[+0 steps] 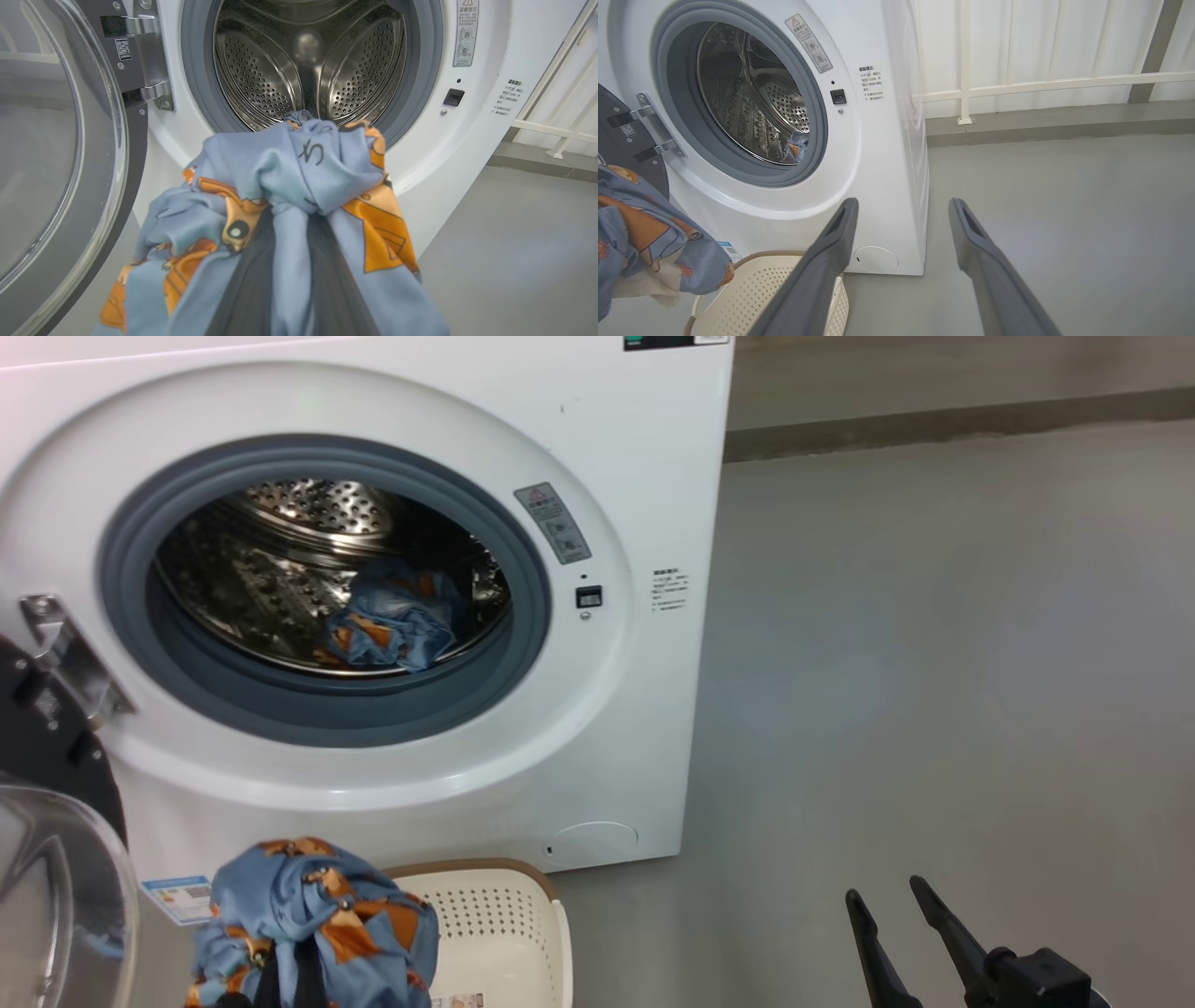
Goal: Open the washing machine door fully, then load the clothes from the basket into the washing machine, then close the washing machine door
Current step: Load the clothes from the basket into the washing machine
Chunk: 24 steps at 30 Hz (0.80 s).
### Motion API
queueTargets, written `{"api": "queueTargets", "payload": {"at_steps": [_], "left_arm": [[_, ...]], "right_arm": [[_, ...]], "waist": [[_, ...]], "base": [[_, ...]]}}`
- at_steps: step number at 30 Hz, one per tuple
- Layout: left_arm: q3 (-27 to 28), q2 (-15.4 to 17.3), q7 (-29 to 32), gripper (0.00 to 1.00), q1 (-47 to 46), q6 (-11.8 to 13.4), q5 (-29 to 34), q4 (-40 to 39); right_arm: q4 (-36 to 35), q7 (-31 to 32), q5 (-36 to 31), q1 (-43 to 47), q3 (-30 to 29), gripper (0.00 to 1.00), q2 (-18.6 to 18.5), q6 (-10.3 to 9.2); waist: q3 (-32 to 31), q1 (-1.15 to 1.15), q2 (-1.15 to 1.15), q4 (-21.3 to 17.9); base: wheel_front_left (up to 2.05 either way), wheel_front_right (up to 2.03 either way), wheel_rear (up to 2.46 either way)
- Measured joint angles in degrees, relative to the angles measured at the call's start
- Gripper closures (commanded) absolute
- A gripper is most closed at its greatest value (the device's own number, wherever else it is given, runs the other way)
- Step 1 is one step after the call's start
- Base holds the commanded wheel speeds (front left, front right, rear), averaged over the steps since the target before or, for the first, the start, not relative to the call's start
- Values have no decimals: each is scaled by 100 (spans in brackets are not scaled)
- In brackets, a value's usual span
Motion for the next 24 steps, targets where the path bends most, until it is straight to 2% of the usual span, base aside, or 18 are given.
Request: {"api": "queueTargets", "payload": {"at_steps": [12,24], "left_arm": [[423,32,0,100,-831,-9,26,356],[883,595,-1,100,-2736,-53,215,982]], "right_arm": [[-12,0,20,-155,-5,0,35,0],[-183,-1,443,-831,149,0,49,0]], "waist": [[271,0,0,-563],[1110,0,0,-1119]], "base": [[0,0,0],[0,0,0]]}}
